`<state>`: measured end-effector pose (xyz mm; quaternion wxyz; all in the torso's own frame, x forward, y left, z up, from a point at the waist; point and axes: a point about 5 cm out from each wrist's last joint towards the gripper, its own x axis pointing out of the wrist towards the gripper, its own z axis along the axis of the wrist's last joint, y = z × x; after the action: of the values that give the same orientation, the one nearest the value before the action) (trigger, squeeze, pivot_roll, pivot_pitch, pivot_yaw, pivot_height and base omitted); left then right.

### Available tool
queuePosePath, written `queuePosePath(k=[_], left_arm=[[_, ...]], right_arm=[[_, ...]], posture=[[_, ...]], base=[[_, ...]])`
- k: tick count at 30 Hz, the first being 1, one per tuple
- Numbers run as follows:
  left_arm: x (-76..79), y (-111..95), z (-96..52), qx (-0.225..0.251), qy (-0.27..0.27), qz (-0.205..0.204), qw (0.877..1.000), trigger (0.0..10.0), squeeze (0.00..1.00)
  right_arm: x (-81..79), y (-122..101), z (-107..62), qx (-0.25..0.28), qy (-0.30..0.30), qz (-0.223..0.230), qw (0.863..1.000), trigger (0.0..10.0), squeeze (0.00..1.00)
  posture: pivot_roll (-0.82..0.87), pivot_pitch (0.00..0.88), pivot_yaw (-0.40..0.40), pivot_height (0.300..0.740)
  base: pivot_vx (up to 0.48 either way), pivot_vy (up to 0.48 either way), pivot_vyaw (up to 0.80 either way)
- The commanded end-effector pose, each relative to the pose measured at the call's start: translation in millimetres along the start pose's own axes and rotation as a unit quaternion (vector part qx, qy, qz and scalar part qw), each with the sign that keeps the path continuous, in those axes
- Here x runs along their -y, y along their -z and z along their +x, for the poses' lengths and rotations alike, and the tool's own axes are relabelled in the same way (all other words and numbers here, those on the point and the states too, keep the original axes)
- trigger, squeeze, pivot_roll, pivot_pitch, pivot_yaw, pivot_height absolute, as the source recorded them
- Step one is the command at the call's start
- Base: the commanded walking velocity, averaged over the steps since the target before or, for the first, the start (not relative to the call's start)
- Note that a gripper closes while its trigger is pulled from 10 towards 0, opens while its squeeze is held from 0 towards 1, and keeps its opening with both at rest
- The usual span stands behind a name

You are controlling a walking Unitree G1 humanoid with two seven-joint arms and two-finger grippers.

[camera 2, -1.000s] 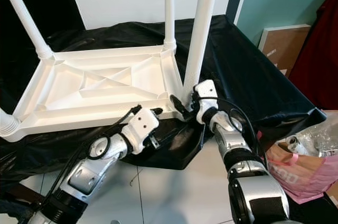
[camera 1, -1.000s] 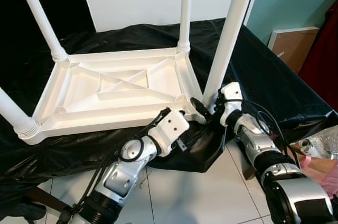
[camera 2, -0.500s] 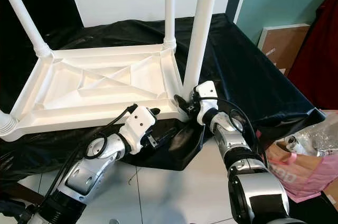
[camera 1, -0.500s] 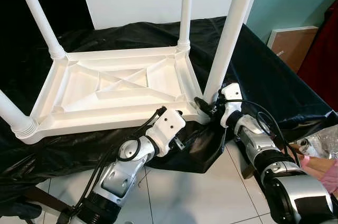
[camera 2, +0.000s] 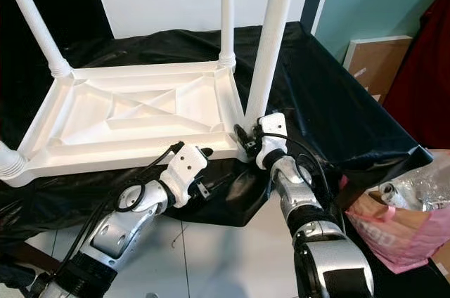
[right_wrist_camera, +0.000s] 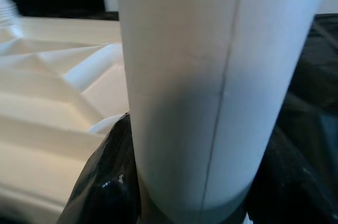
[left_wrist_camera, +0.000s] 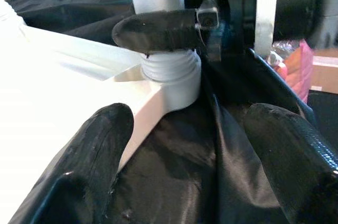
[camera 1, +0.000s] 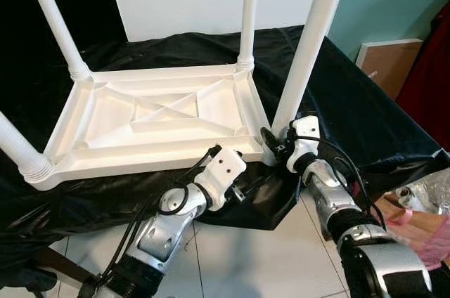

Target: Building children table

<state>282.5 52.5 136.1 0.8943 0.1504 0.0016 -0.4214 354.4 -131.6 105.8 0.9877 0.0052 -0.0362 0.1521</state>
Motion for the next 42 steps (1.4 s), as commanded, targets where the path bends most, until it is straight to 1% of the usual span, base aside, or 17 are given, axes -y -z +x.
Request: queuePosePath(k=[1,2,3,6,9,14,21,25,27,28,29,30,35,36,40,41,42], left_arm=[[-0.6,1.8,0.7,0.001,0.004,-0.005,1.0,10.0,0.0],[-5.6,4.9,0.9,-0.002,-0.002,-0.003,1.0,10.0,0.0],[-8.4,6.1,0.6,-0.003,-0.005,-0.002,1.0,10.0,0.0],[-14.8,7.0,0.1,-0.004,-0.013,0.0,1.0,10.0,0.0],[-16.8,8.2,1.4,-0.006,-0.011,0.002,1.0,10.0,0.0],[-14.1,7.3,2.5,-0.003,-0.006,-0.001,1.0,10.0,0.0],[-8.9,10.5,2.4,0.0,-0.003,-0.006,1.0,10.0,0.0],[-8.8,9.9,3.1,0.001,-0.003,-0.007,1.0,10.0,0.0],[-9.4,9.3,2.5,0.002,-0.004,-0.007,1.0,10.0,0.0],[-10.0,9.0,2.0,0.002,-0.005,-0.007,1.0,10.0,0.0],[-10.0,9.0,2.0,0.002,-0.005,-0.007,1.0,10.0,0.0],[-11.0,8.8,1.5,0.002,-0.005,-0.006,1.0,10.0,0.0],[-12.2,7.3,0.9,0.003,-0.005,-0.004,1.0,10.0,0.0],[-11.3,5.9,0.6,0.005,-0.004,-0.002,1.0,10.0,0.0],[-9.6,5.7,-0.1,0.005,-0.003,-0.002,1.0,10.0,0.0],[-7.8,6.1,-1.0,0.005,-0.002,-0.004,1.0,10.0,0.0],[-7.2,6.3,-1.2,0.005,-0.002,-0.004,1.0,10.0,0.0]], right_arm=[[3.7,22.1,-12.0,-0.049,0.024,0.012,0.998,10.0,0.0],[0.8,25.6,-13.3,-0.049,0.067,0.02,0.996,10.0,0.0],[-1.0,26.4,-13.6,-0.046,0.088,0.027,0.995,10.0,0.0],[-4.7,26.2,-12.9,-0.043,0.13,0.036,0.99,10.0,0.0],[-6.9,26.2,-12.7,-0.042,0.163,0.047,0.985,10.0,0.0],[-15.6,24.9,-10.9,-0.036,0.156,0.046,0.986,10.0,0.0],[-17.3,19.2,-8.8,-0.02,0.155,0.043,0.987,10.0,0.0],[-16.8,16.2,-7.3,-0.014,0.15,0.04,0.988,10.0,0.0],[-15.5,13.0,-5.8,-0.008,0.144,0.028,0.989,10.0,0.0],[-13.5,11.0,-5.4,-0.003,0.148,0.026,0.989,10.0,0.43],[-13.5,11.0,-5.4,-0.003,0.148,0.026,0.989,10.0,0.43],[-12.7,8.9,-4.4,0.002,0.143,0.027,0.989,10.0,1.0],[-11.4,4.4,-3.2,0.016,0.125,0.03,0.992,10.0,1.0],[-10.5,3.4,-3.9,0.02,0.112,0.029,0.993,10.0,1.0],[-9.6,3.6,-5.7,0.023,0.1,0.025,0.994,10.0,1.0],[-9.2,4.0,-7.8,0.026,0.076,0.021,0.997,10.0,0.0],[-8.8,4.3,-8.5,0.026,0.068,0.021,0.997,10.0,0.0]], posture=[[0.0,0.0,-0.037,0.74],[-0.01,0.0,-0.035,0.74],[-0.01,0.0,-0.032,0.74],[-0.01,0.0,-0.029,0.74],[-0.01,0.0,-0.027,0.74],[-0.02,0.0,-0.023,0.74],[-0.02,0.0,-0.026,0.74],[-0.01,0.0,-0.027,0.74],[-0.01,0.0,-0.027,0.74],[-0.01,0.0,-0.025,0.74],[-0.01,0.0,-0.025,0.74],[0.0,0.0,-0.02,0.74],[0.01,0.0,-0.021,0.74],[0.01,0.0,-0.021,0.74],[0.01,0.0,-0.029,0.74],[0.02,0.0,-0.035,0.74],[0.02,0.0,-0.035,0.74]], base=[[0.0,0.0,0.0],[0.0,0.0,0.0],[0.0,0.0,0.0],[0.0,0.0,0.0],[0.0,0.0,0.0],[0.0,0.0,0.0],[0.0,0.0,0.0],[0.0,0.0,0.0],[0.0,0.0,0.0],[0.0,0.0,0.0],[0.0,0.0,0.0],[0.0,0.0,0.0],[0.0,0.0,0.0],[0.0,0.0,0.0],[0.0,0.0,0.0],[0.0,0.0,0.0],[0.0,0.0,0.0]])
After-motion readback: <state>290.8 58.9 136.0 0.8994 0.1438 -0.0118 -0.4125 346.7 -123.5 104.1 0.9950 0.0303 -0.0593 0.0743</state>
